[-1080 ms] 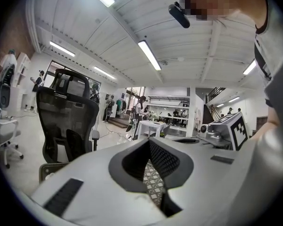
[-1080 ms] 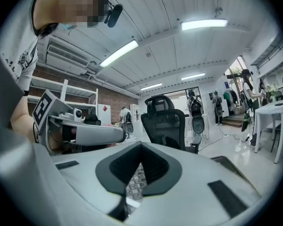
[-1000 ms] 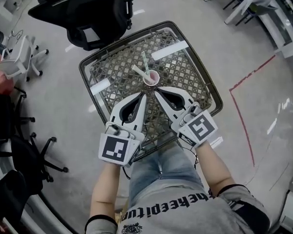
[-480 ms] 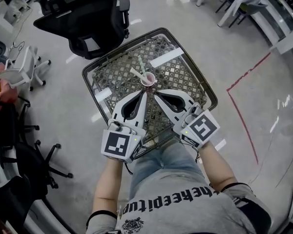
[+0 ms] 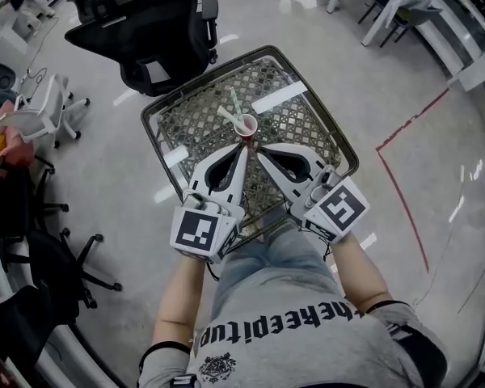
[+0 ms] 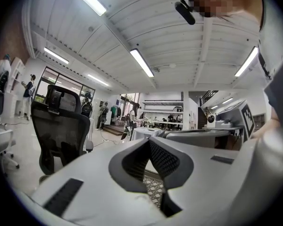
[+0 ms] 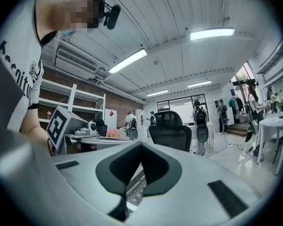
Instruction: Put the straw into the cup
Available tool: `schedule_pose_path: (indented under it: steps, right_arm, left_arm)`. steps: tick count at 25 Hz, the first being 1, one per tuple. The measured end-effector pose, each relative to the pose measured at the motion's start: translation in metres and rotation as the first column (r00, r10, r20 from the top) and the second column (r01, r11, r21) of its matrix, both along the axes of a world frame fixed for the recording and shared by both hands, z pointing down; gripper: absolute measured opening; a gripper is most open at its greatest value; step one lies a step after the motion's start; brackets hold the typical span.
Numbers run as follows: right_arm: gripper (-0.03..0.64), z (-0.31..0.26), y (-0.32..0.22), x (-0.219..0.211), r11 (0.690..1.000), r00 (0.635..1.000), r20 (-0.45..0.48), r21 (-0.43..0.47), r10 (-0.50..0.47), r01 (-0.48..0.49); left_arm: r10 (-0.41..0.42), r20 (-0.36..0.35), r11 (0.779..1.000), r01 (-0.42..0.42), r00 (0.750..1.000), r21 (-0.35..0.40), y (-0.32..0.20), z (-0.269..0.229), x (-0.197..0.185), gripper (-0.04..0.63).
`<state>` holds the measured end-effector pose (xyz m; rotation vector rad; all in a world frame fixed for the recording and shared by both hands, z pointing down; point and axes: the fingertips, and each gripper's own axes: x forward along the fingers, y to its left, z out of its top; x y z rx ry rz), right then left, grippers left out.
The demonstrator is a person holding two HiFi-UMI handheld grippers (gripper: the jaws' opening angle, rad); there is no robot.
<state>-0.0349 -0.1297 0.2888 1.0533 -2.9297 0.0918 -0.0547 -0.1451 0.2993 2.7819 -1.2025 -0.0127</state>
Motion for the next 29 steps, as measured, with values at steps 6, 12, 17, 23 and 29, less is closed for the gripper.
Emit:
schedule_pose_path:
  steps: [6,12,17,23,29]
  right_arm:
    - [-0.006,-0.008,0.004,0.0,1.0,1.0,0.011,0.004,0.009,-0.01]
    - [-0.006,-0.013,0.007,-0.004,1.0,1.0,0.017,0.007,0.013,-0.013]
    - [-0.005,-0.012,0.012,-0.01,1.0,1.0,0.011,0.01,0.013,-0.013]
    - [-0.006,-0.013,0.016,-0.01,1.0,1.0,0.007,0.011,0.021,-0.021]
    - [-0.005,-0.014,0.022,-0.011,1.0,1.0,0.0,0.017,0.018,-0.018]
  left_arm:
    - [0.008,0.002,1.0,-0.008,1.0,0.009,0.008,-0.006,-0.001,0.023]
    - [0.014,0.004,1.0,-0.014,1.0,0.016,0.014,-0.011,-0.004,0.023]
    - [0.017,0.002,1.0,-0.017,1.0,0.016,0.02,-0.012,-0.008,0.023]
    - [0.024,0.002,1.0,-0.024,1.0,0.017,0.024,-0.012,-0.01,0.023]
    - [0.031,-0.003,0.999,-0.031,1.0,0.024,0.03,-0.013,-0.008,0.023]
